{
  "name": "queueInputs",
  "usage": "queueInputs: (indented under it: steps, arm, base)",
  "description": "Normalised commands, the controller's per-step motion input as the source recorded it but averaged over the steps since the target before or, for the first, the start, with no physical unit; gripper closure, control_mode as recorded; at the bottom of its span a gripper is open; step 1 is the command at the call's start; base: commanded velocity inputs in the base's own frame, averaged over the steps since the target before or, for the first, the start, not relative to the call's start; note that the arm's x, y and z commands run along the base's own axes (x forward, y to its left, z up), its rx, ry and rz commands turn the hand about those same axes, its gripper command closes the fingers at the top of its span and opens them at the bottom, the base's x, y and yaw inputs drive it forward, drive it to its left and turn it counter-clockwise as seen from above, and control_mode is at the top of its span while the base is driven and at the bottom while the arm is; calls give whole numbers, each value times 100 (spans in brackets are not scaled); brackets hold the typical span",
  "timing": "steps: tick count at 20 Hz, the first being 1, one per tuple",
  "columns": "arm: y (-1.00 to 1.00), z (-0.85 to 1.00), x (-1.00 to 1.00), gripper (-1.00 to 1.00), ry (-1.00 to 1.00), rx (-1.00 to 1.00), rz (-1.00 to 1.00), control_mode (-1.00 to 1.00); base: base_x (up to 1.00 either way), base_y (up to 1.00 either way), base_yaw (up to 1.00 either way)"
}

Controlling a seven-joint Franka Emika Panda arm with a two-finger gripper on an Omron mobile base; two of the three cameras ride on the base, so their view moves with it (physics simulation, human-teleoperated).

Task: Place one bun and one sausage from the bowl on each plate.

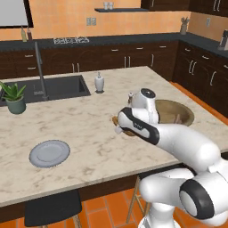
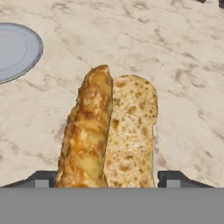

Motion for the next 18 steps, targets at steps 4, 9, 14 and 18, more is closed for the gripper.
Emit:
queueInputs:
  steps: [4, 9, 14, 18]
  arm:
    - [100, 0, -6, 100, 2, 0, 11, -100]
    - [27, 0, -3, 100, 0, 0, 2, -100]
    - [5, 0, -4, 100, 0, 0, 0, 100]
    - [0, 0, 0, 100, 0, 0, 0, 100]
  base:
    - [0, 0, 0]
    - [0, 0, 0]
    - [-20, 77, 0]
    - [-12, 100, 0]
